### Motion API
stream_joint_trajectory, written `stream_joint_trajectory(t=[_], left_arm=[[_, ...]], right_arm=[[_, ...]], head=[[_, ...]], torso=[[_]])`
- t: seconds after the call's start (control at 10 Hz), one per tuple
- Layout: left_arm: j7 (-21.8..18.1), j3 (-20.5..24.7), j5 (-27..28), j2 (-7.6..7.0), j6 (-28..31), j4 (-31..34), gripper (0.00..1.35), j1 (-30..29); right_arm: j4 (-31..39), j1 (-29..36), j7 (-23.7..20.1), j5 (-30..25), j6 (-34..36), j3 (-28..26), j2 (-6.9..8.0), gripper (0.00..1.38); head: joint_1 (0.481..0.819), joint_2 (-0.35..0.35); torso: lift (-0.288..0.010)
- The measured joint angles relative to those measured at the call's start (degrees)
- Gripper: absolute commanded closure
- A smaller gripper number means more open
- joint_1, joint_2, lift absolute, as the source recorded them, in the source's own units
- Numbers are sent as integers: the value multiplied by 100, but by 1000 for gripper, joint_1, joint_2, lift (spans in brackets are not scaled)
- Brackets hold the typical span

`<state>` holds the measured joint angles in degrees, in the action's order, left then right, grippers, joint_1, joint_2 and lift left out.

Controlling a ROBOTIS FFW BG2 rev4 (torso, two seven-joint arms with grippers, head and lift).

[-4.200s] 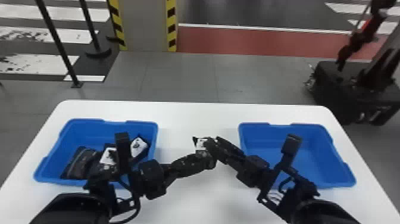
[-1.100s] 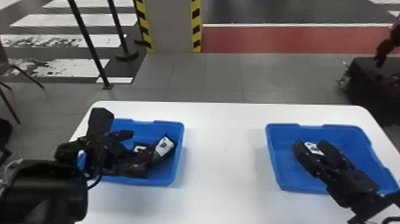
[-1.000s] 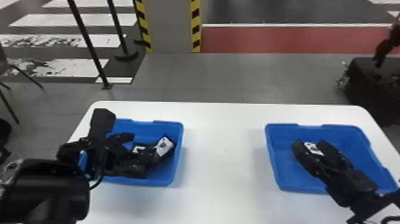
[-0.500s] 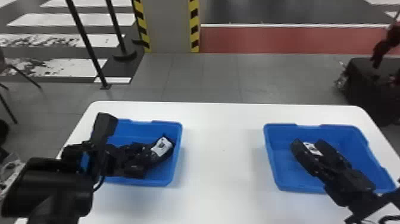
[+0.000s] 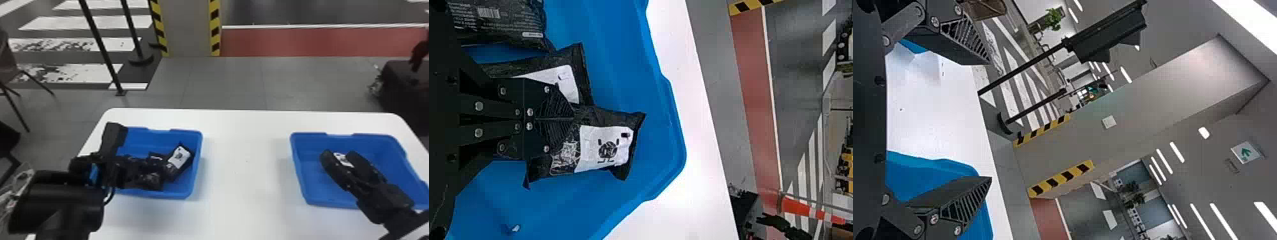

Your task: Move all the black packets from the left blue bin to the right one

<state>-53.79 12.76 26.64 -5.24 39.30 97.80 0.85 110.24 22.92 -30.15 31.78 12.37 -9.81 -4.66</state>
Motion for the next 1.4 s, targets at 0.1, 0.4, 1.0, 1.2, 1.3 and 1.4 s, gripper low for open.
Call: stream_joint_trajectory(t=[0.1, 0.4, 1.0, 1.2, 1.3, 1.4], left_arm=[[0, 2, -68, 8, 2, 0, 576, 0], [-91, -111, -235, 19, 122, 53, 117, 1], [-237, -361, 27, -7, 491, 85, -1, 141], [-192, -413, 232, -27, 559, 79, -1, 234], [-159, -437, 323, -39, 578, 69, -1, 277], [-151, -485, 388, -53, 602, 46, -1, 324]], right_arm=[[-13, 0, -2, 11, 0, 4, 4, 213], [-31, 0, -9, 49, 0, 6, 11, 213], [-81, 0, -9, 113, 0, 6, 33, 213], [-111, 0, -9, 142, 0, 6, 47, 213], [-124, 0, -9, 153, 0, 6, 51, 213], [-138, 0, -10, 164, 0, 6, 52, 213]], head=[[695, 88], [695, 68], [695, 52], [695, 61], [695, 64], [695, 67]], torso=[[-110], [-110], [-110], [-110], [-110], [-110]])
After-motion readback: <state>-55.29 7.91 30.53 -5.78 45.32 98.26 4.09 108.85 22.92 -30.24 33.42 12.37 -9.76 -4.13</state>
